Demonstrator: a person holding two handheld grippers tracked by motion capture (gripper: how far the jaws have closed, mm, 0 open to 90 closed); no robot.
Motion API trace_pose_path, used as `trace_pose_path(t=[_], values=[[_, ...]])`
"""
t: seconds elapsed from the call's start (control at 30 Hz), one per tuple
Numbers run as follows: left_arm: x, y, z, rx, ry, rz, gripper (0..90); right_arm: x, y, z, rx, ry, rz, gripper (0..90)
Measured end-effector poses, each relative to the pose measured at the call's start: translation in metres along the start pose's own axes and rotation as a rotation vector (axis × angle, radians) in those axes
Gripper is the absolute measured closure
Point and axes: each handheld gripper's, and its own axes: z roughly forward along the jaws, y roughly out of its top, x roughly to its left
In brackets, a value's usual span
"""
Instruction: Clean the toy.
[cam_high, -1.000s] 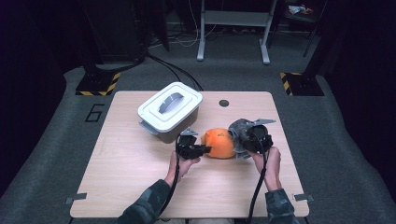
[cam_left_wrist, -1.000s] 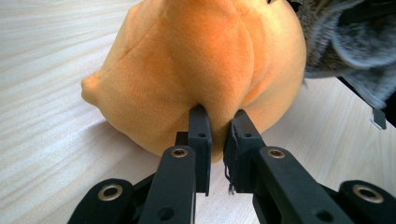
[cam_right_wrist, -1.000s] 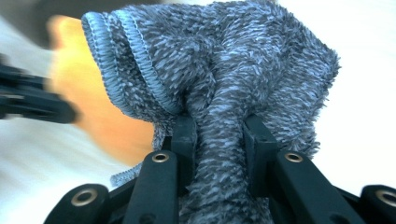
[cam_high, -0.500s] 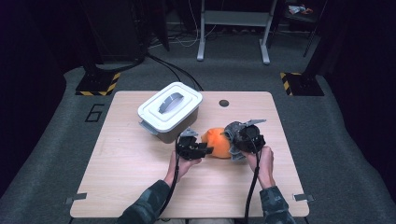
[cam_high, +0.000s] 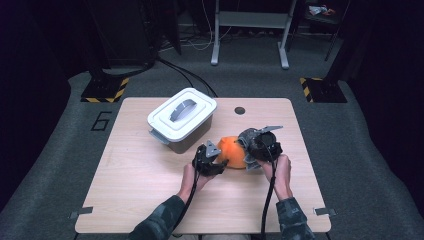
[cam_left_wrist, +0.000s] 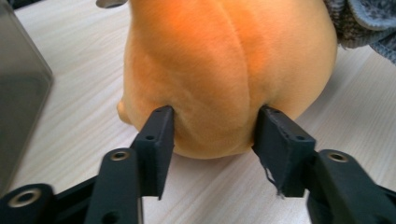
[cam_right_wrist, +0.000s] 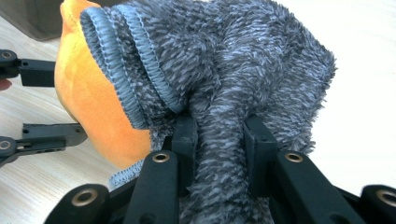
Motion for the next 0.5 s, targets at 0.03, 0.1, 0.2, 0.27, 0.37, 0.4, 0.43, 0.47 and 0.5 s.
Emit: trace_pose_path(t=[0.03, 0.1, 0.2, 0.27, 0.37, 0.4, 0.43, 0.47, 0.5], values=[[-0.0017, 0.0004, 0.0000, 0.003, 0.008, 0.012, 52.0, 0.0007, 0.0000, 0.0000, -0.002, -0.001, -0.006, 70.4], [-0.0039, 0.0008, 0.0009, 0.004, 0.026, 0.027, 59.5, 0.0026, -0.0001, -0.0002, -0.007, -0.002, -0.003, 70.4], [-0.0050, 0.0009, 0.0019, 0.002, 0.041, 0.035, 69.8, 0.0033, -0.0001, -0.0005, -0.010, -0.003, -0.012, 70.4], [-0.0045, 0.0008, 0.0020, 0.001, 0.041, 0.030, 75.9, 0.0033, -0.0003, -0.0009, -0.012, 0.002, -0.012, 70.4], [-0.0016, 0.0001, 0.0001, -0.011, 0.018, -0.004, 81.0, 0.0028, -0.0011, -0.0029, -0.021, 0.004, -0.008, 70.3], [-0.0005, -0.0002, -0.0008, -0.016, 0.006, -0.022, 81.8, 0.0026, -0.0016, -0.0043, -0.019, 0.003, -0.003, 70.3], [0.0009, -0.0003, -0.0017, -0.021, -0.005, -0.037, 82.4, 0.0022, -0.0021, -0.0054, -0.025, 0.006, -0.001, 70.3], [0.0017, -0.0003, -0.0026, -0.022, -0.013, -0.047, 82.8, 0.0018, -0.0026, -0.0075, -0.027, 0.008, 0.000, 70.3], [0.0022, -0.0002, -0.0035, -0.026, -0.023, -0.060, 83.0, 0.0016, -0.0030, -0.0091, -0.038, 0.008, -0.003, 70.3]])
